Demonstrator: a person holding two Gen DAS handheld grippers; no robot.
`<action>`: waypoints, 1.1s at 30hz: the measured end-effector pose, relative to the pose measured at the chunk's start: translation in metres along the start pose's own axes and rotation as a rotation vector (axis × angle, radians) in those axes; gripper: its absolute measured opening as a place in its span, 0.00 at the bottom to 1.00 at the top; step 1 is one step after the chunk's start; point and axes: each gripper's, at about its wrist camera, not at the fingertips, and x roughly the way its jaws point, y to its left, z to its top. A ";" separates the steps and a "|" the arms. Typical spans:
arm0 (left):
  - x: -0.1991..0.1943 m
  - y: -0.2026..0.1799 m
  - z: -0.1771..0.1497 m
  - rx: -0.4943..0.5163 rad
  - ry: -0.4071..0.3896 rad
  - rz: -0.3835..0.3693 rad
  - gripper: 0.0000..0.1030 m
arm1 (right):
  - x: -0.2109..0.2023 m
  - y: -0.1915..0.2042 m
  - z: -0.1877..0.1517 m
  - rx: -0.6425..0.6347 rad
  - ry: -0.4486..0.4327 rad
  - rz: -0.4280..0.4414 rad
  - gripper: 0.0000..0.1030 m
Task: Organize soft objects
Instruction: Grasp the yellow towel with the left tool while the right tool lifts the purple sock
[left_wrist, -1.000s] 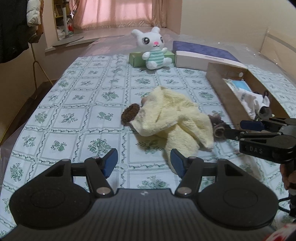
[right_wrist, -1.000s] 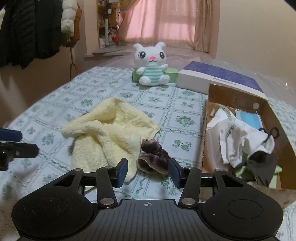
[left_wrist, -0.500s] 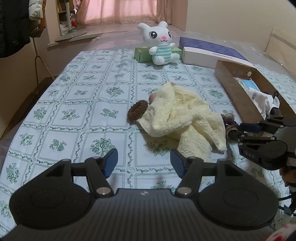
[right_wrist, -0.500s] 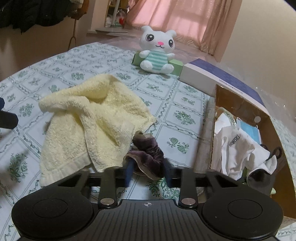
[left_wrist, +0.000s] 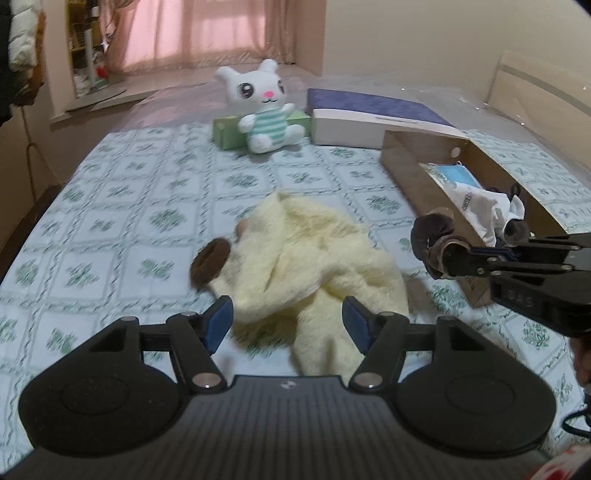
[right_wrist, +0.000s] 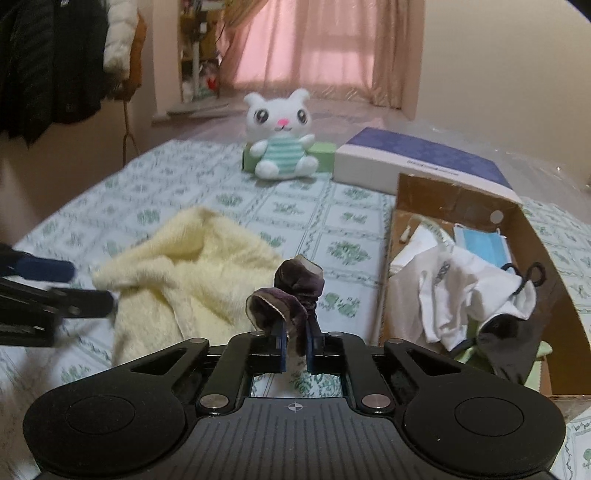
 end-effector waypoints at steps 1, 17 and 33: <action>0.005 -0.001 0.002 0.006 0.001 -0.001 0.63 | -0.003 -0.002 0.002 0.010 -0.008 0.002 0.09; 0.001 -0.025 0.005 0.081 -0.027 -0.121 0.06 | -0.042 -0.029 0.003 0.168 -0.038 0.038 0.09; -0.117 -0.036 -0.065 -0.029 0.034 -0.342 0.05 | -0.102 -0.030 -0.033 0.229 -0.011 0.087 0.10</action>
